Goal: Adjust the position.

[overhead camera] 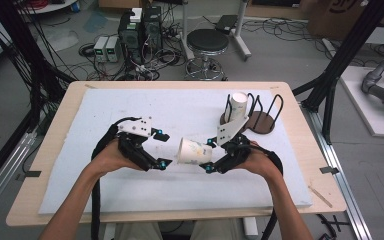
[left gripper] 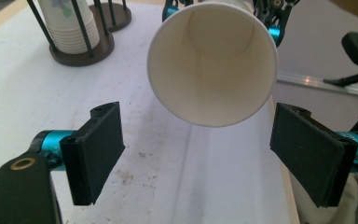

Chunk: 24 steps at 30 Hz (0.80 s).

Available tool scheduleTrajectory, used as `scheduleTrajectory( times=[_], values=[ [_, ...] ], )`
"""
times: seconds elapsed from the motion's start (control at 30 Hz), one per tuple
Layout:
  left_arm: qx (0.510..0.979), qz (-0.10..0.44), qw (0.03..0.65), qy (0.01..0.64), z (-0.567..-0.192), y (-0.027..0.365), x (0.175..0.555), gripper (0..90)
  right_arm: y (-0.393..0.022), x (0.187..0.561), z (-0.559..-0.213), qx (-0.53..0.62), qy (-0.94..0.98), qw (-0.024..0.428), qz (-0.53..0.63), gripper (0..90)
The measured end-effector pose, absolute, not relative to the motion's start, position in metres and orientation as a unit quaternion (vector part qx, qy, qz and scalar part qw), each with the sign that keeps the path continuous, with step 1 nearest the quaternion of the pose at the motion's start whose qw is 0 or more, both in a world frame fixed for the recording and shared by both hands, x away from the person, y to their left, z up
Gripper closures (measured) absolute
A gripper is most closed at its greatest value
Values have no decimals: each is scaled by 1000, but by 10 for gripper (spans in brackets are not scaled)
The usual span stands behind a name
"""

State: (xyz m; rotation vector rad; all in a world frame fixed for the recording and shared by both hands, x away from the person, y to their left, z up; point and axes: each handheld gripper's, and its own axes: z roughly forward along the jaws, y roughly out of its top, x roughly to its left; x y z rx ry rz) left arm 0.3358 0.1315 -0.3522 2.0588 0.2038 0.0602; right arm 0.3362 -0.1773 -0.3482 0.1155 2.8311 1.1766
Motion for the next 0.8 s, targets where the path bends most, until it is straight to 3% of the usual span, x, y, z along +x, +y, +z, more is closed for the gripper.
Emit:
scheduleTrajectory(
  times=[0.2, 0.8],
  values=[
    [852, 26, 515, 92, -358, 136, 334, 169, -180, 335, -354, 41, 918, 36, 394, 373],
    [773, 24, 627, 94, -391, 129, 325, 151, -184, 331, -370, 39, 887, 25, 459, 373]
  ],
)
